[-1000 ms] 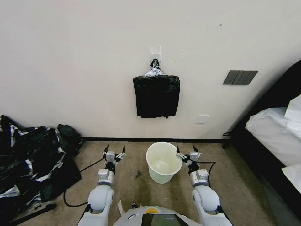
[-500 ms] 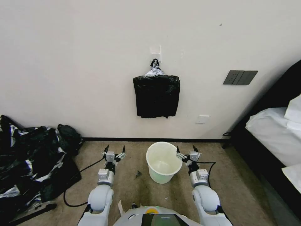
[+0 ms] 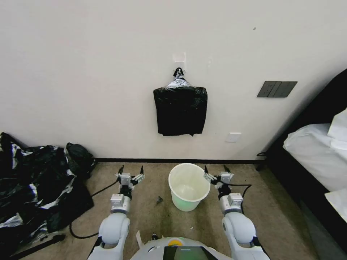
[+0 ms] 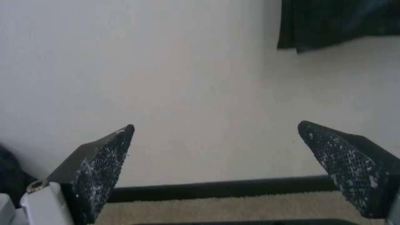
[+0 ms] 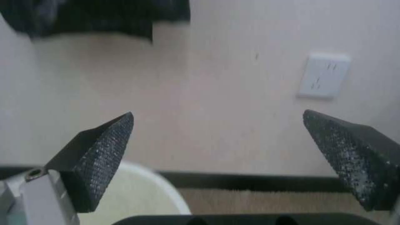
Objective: Place a trash bag onto the trash bin.
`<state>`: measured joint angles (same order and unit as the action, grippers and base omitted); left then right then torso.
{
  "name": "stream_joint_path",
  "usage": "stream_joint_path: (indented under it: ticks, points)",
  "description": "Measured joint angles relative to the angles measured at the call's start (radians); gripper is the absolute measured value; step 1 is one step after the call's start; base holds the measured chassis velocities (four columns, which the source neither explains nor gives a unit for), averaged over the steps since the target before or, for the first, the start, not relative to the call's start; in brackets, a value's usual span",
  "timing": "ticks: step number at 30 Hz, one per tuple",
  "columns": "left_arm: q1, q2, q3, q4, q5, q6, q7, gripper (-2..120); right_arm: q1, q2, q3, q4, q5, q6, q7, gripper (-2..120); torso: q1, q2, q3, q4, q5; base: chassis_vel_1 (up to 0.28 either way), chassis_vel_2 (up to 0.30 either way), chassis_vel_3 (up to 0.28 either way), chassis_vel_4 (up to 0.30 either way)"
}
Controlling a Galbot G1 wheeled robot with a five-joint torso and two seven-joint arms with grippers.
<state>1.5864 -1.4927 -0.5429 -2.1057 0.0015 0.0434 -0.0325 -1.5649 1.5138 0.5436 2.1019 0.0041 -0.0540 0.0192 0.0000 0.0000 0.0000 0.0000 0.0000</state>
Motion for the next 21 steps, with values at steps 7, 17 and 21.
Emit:
stream_joint_path:
  ticks: [7,17,21]
  points:
    - [0.084,0.016,0.018,-0.243,0.012,0.105,-0.077,100,-0.039,0.037,-0.020,0.255,0.015,-0.139,0.050,100,0.000,0.000,0.000,0.0000,0.0000,0.000,0.000,0.000,0.000]
    - [0.147,0.078,0.025,-0.367,-0.028,0.164,-0.115,100,-0.045,0.001,-0.051,0.322,0.134,-0.206,0.071,100,0.000,0.000,0.000,-0.0001,0.0001,0.000,0.000,0.000,0.000]
    - [0.144,0.084,0.022,-0.374,-0.032,0.166,-0.116,100,-0.028,-0.009,-0.062,0.325,0.210,-0.212,0.091,100,0.000,0.000,0.000,-0.0001,0.0000,0.000,0.000,0.000,0.000]
